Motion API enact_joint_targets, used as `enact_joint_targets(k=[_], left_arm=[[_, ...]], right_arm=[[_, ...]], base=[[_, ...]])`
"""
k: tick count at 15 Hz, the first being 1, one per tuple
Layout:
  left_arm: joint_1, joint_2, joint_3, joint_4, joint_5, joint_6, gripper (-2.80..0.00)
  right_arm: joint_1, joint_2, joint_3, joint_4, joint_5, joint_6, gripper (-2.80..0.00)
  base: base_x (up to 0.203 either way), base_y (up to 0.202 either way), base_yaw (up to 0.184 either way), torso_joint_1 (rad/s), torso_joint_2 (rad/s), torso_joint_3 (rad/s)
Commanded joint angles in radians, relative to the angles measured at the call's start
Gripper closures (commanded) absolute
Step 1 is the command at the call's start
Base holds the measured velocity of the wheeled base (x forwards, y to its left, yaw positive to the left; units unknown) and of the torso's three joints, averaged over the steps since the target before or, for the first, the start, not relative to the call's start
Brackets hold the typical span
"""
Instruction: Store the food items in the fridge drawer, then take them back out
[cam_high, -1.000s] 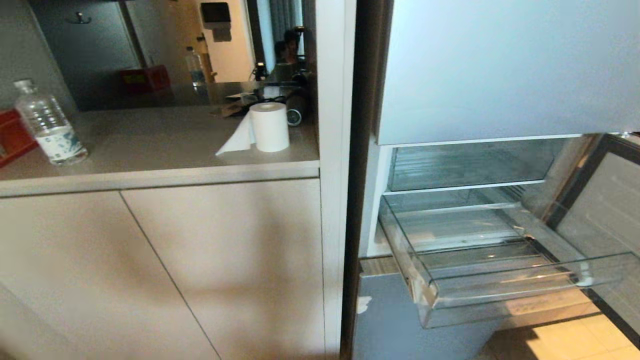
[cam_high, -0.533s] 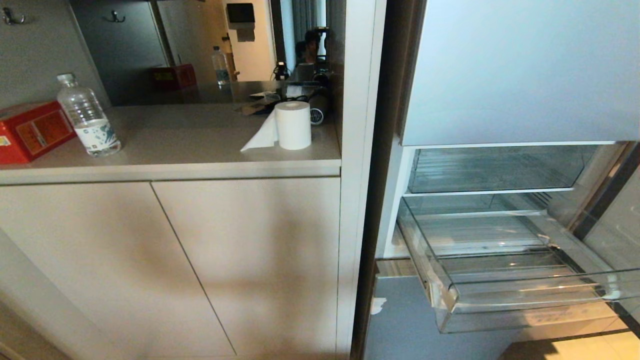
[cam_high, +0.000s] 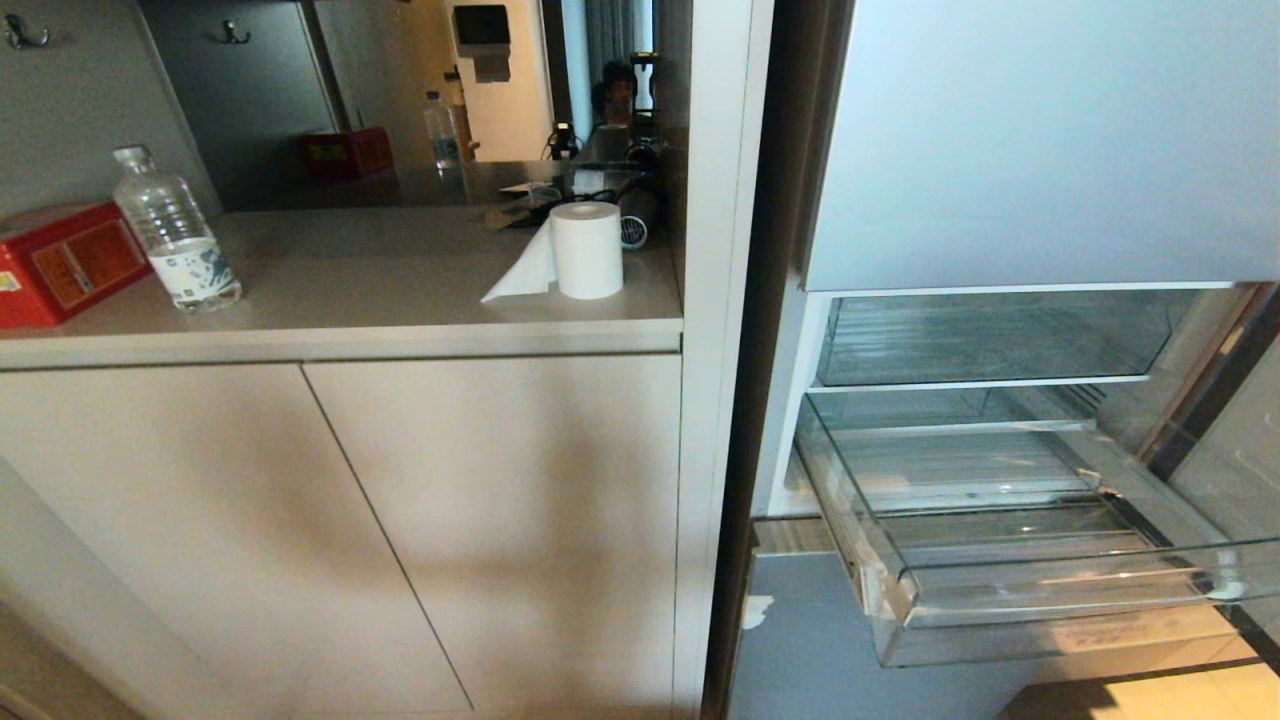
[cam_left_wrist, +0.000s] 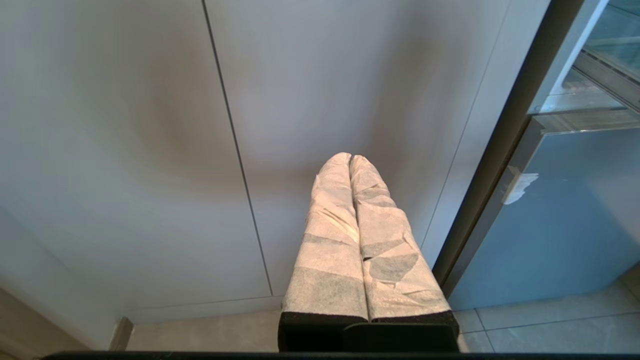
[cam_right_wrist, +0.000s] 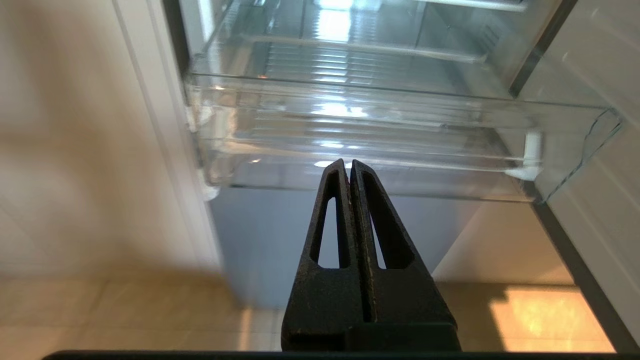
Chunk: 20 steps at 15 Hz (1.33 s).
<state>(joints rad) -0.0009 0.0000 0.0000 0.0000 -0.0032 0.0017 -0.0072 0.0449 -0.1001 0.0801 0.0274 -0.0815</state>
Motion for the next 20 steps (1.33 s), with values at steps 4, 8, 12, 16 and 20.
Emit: enact_joint_targets(k=[4, 8, 12, 16, 20], left_arm=[[-0.001, 0.000, 0.002, 0.000, 0.000, 0.000, 0.00], [-0.001, 0.000, 0.002, 0.000, 0.000, 0.000, 0.00], [-0.001, 0.000, 0.002, 0.000, 0.000, 0.000, 0.00], [-0.001, 0.000, 0.002, 0.000, 0.000, 0.000, 0.00], [-0.001, 0.000, 0.002, 0.000, 0.000, 0.000, 0.00]], right_arm=[[0.000, 0.517, -0.294, 0.186, 0.059, 0.078, 0.00], [0.002, 0.962, -0.434, 0.231, 0.116, 0.105, 0.00], [0.033, 1.291, -0.543, 0.245, 0.155, 0.115, 0.00], [0.059, 1.521, -0.653, 0.247, 0.162, 0.114, 0.00], [0.064, 1.699, -0.765, 0.198, 0.159, 0.116, 0.00]], base=[[0.000, 0.000, 0.000, 0.000, 0.00, 0.000], [0.000, 0.000, 0.000, 0.000, 0.00, 0.000], [0.000, 0.000, 0.000, 0.000, 0.00, 0.000], [0.000, 0.000, 0.000, 0.000, 0.00, 0.000], [0.000, 0.000, 0.000, 0.000, 0.00, 0.000]])
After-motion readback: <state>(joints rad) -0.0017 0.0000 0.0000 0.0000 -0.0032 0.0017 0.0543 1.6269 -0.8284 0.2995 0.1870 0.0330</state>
